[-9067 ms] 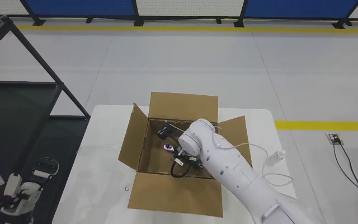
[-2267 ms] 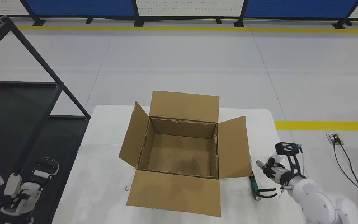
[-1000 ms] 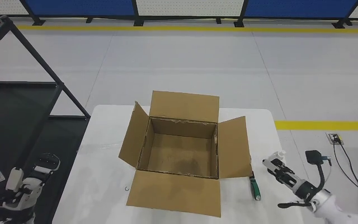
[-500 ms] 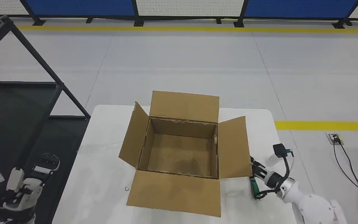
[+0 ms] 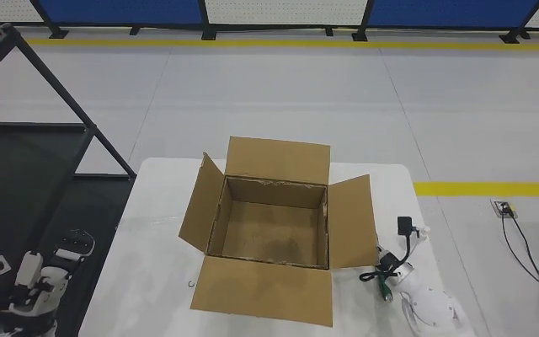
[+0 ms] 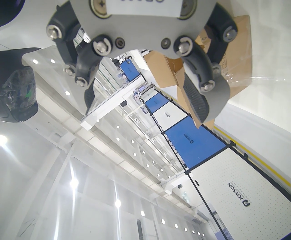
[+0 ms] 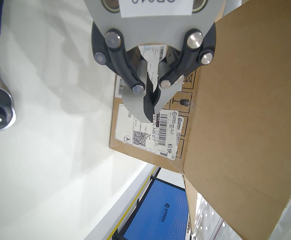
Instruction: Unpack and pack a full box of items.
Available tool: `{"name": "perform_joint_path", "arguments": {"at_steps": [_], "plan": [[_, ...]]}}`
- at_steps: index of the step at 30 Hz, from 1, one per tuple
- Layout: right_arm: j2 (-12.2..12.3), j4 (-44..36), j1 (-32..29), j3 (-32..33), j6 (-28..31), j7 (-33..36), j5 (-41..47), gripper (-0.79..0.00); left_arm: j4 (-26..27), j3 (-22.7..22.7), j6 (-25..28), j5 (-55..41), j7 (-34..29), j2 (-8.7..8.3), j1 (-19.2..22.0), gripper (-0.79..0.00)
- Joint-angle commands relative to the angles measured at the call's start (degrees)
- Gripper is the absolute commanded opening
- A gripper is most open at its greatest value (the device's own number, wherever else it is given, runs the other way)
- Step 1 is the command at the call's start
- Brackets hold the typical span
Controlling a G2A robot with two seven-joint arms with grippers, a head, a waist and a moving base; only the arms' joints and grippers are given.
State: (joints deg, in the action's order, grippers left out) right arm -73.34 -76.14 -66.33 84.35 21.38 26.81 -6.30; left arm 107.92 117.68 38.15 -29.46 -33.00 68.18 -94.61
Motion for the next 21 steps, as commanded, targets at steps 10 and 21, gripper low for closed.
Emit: {"name": "perform_joint_path", "arguments": {"at_steps": [10, 21], "plan": [[-0.78, 5.25, 5.48, -5.43, 2.7, -0.24, 0.15, -0.785, -0.1, 1.34, 0.34, -0.12, 0.77, 0.04, -0.82, 0.0], [-1.26, 7.12, 8.52, -9.03, 2.97, -0.39, -0.75, -0.785, -0.17, 1.88, 0.24, -0.4, 0.98, 0.05, -0.93, 0.0]]}}
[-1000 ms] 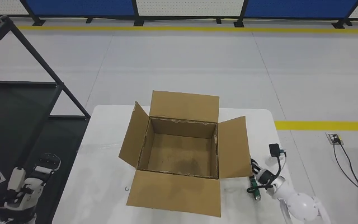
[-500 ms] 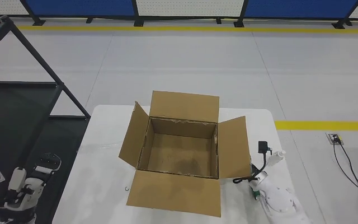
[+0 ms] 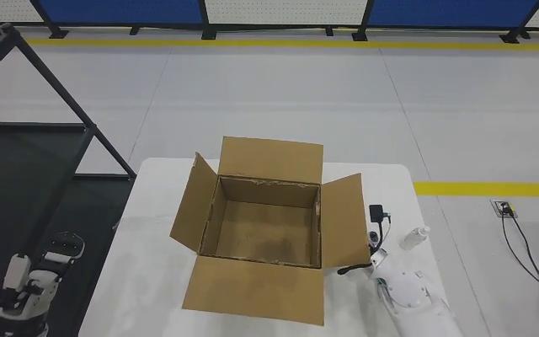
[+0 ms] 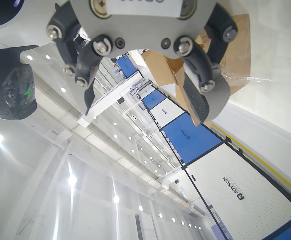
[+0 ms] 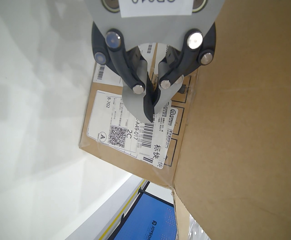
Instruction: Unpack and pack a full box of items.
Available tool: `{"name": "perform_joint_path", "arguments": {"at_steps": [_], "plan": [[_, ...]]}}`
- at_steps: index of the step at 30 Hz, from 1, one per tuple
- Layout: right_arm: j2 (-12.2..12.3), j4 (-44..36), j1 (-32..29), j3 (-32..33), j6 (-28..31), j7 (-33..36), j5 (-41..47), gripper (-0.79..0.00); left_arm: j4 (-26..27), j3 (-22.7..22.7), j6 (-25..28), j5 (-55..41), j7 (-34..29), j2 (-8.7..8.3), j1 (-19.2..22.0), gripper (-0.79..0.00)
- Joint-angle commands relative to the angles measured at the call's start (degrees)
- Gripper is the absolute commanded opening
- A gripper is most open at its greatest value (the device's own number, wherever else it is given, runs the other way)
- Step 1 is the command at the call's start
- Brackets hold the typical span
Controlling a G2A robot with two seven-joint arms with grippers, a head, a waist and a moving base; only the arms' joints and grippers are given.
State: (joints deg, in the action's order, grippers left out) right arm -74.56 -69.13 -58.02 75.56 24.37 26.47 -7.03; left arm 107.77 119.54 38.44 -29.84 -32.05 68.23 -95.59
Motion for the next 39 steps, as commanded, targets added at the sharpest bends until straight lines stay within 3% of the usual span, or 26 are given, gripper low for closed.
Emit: {"name": "perform_joint_path", "arguments": {"at_steps": [1, 8, 13, 20, 29, 31, 32, 33, 39], "plan": [[-0.06, 0.22, 0.4, -0.48, -0.01, 0.11, -0.02, -0.785, -0.04, 0.01, -0.07, -0.08, 0.0, -0.01, 0.11, 0.0], [0.05, 0.65, 1.58, -0.89, -0.42, 0.65, -0.84, -0.785, -0.53, 0.02, -0.29, -0.45, -0.31, -0.07, 0.65, 0.0], [1.23, -3.07, -0.74, 3.81, -1.25, -0.51, -2.72, -0.785, -0.94, -0.16, -0.67, -0.8, -0.58, -0.13, 1.26, 0.0], [3.58, -19.25, -12.57, 15.19, -2.92, -1.5, -6.37, -0.785, -1.25, -1.18, -1.38, -0.66, -1.64, -0.26, 2.48, 0.0], [4.87, -39.65, -28.31, 26.4, -5.28, -2.99, -10.81, -0.785, -0.67, -2.22, -2.07, -0.04, -2.7, -0.42, 3.49, 0.0], [4.99, -41.8, -30.53, 28.75, -5.8, -3.53, -10.18, -0.6, -0.56, -2.3, -2.05, 0.08, -2.72, -0.43, 3.43, 0.0], [5.03, -42.56, -31.54, 29.72, -5.97, -3.53, -9.67, -0.449, -0.54, -2.32, -2.01, 0.09, -2.69, -0.42, 3.36, 0.0], [5.08, -43.14, -32.45, 30.63, -6.37, -3.38, -9.02, 0.0, -0.52, -2.32, -1.92, 0.12, -2.74, -0.43, 3.27, 0.0], [5.15, -44.17, -33.98, 31.94, -7.35, -2.66, -7.67, 0.0, -1.12, -1.81, -1.48, -0.25, -2.56, -0.42, 2.59, 0.0]]}}
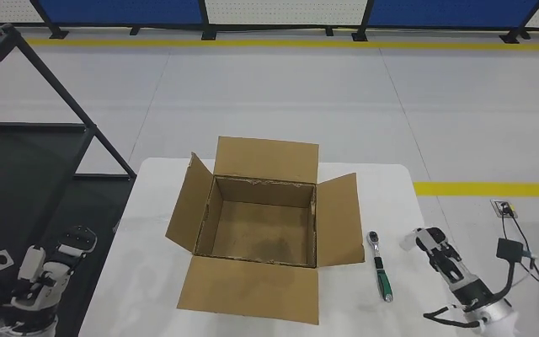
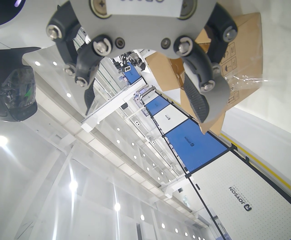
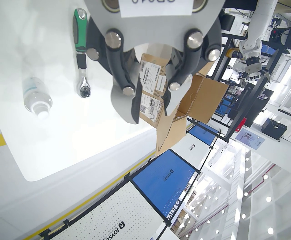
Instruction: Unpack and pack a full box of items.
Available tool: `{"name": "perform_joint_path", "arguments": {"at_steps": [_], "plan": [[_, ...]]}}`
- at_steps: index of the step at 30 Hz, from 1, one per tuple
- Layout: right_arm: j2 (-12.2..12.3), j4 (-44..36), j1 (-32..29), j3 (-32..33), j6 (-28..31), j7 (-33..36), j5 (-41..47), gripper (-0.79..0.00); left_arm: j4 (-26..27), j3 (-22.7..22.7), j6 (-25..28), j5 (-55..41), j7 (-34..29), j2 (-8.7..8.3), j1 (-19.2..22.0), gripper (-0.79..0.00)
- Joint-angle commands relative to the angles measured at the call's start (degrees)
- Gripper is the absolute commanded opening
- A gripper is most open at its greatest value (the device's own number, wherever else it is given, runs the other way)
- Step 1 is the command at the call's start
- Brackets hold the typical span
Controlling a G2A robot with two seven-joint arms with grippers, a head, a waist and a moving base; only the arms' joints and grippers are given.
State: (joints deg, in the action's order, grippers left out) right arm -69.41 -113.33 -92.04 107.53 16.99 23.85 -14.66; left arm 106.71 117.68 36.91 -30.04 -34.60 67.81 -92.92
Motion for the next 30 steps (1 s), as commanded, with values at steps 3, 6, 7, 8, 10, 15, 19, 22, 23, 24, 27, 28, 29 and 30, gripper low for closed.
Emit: {"name": "perform_joint_path", "arguments": {"at_steps": [3, 6, 7, 8, 10, 15, 19, 22, 23, 24, 27, 28, 29, 30], "plan": [[0.0, 0.03, 0.04, -0.03, 0.04, -0.03, -0.04, 0.0, -0.16, 0.22, 0.32, -0.33, -0.07, 0.0, -0.36, 0.0], [0.04, -0.32, 0.08, -0.03, 0.27, -0.19, -0.7, 0.0, -0.07, 0.75, 0.82, -0.87, 0.02, 0.02, -0.8, 0.0], [0.14, -0.77, 0.13, 0.09, -0.78, 0.13, -2.71, 0.0, -0.14, 0.97, 0.94, -1.1, 0.03, 0.01, -0.93, 0.0], [0.25, -1.56, 0.3, -0.04, -2.36, 0.81, -5.1, 0.0, -0.3, 1.2, 1.05, -1.36, 0.06, 0.01, -1.03, 0.0], [0.46, -3.18, 0.79, -0.64, -8.9, 3.35, -10.62, 0.0, -0.65, 1.56, 1.19, -1.89, 0.01, 0.0, -1.18, 0.0], [1.62, -5.82, 3.65, -2.03, -16.03, 18.06, -21.32, 0.0, -1.24, 1.79, 1.28, -2.65, -0.49, -0.02, -1.3, 0.0], [2.63, -6.76, 6.29, -3.77, -17.19, 29.84, -29.1, 0.0, -1.34, 1.53, 1.22, -2.96, -1.03, -0.06, -1.09, 0.0], [3.1, -6.46, 7.6, -5.58, -18.16, 35.49, -33.84, 0.0, -1.34, 1.25, 1.2, -3.02, -1.37, -0.08, -0.91, 0.0], [3.27, -6.09, 8.35, -5.96, -17.91, 37.11, -34.94, 0.0, -1.35, 1.21, 1.19, -3.04, -1.4, -0.08, -0.88, 0.0], [3.44, -5.44, 9.05, -6.36, -17.59, 39.12, -35.72, 0.0, -1.34, 1.18, 1.21, -3.01, -1.45, -0.08, -0.87, 0.0], [3.71, -3.7, 11.47, -7.73, -18.59, 42.91, -36.67, 0.0, -1.39, 1.13, 1.26, -2.99, -1.54, -0.09, -0.84, 0.0], [3.76, -3.57, 11.86, -8.07, -18.85, 43.48, -37.19, 0.0, -1.39, 1.12, 1.28, -2.98, -1.54, -0.09, -0.85, 0.0], [3.76, -3.57, 11.86, -8.07, -18.85, 43.48, -37.19, 0.0, -1.39, 1.12, 1.32, -2.99, -1.53, -0.08, -0.89, 0.0], [3.76, -3.57, 11.86, -8.07, -18.85, 43.48, -37.19, 0.0, -1.39, 1.14, 1.33, -2.93, -1.5, -0.08, -0.95, 0.0]]}}
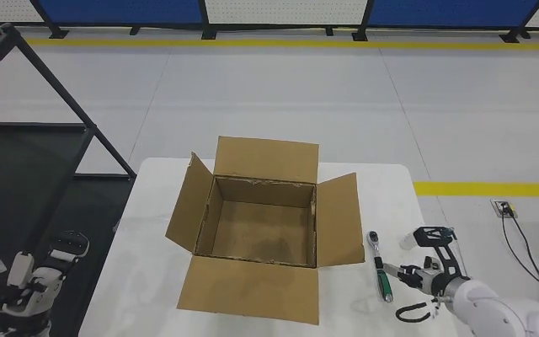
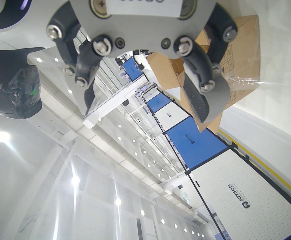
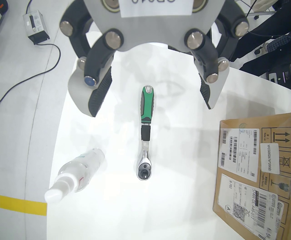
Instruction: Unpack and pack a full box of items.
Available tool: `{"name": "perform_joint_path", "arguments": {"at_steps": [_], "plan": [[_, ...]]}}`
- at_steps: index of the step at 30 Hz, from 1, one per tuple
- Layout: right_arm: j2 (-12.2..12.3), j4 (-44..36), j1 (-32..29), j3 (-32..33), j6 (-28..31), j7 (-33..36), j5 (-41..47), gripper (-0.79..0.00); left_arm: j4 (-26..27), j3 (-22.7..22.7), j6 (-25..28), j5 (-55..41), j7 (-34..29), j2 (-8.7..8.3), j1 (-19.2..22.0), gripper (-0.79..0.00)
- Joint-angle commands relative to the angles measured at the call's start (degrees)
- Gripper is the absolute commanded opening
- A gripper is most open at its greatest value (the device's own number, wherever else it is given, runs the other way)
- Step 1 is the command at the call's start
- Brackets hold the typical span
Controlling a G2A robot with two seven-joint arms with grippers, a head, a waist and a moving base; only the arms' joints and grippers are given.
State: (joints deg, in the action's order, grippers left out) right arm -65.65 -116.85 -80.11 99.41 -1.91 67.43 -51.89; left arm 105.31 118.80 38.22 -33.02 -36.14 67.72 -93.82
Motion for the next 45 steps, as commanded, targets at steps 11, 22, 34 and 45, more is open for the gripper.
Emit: {"name": "perform_joint_path", "arguments": {"at_steps": [11, 22, 34, 45], "plan": [[0.41, 0.81, 1.34, -4.87, 3.09, 2.13, -7.85, 0.0, -0.67, 0.84, 0.59, -0.61, 0.53, 0.09, -1.0, 0.0], [-0.35, 16.51, 18.51, -17.01, -3.36, 12.78, -13.36, -0.151, -1.29, 1.88, 1.04, -1.83, 0.43, 0.1, -1.3, 0.0], [-0.54, 25.12, 22.26, -18.77, -2.13, 10.44, -10.78, -0.431, -1.44, 2.03, 0.82, -1.75, 0.39, 0.1, -0.91, 0.0], [-0.87, 30.75, 25.68, -21.49, -2.9, 9.67, -10.76, -0.462, -1.45, 1.83, 1.14, -1.7, 0.43, 0.17, -0.88, 0.0]]}}
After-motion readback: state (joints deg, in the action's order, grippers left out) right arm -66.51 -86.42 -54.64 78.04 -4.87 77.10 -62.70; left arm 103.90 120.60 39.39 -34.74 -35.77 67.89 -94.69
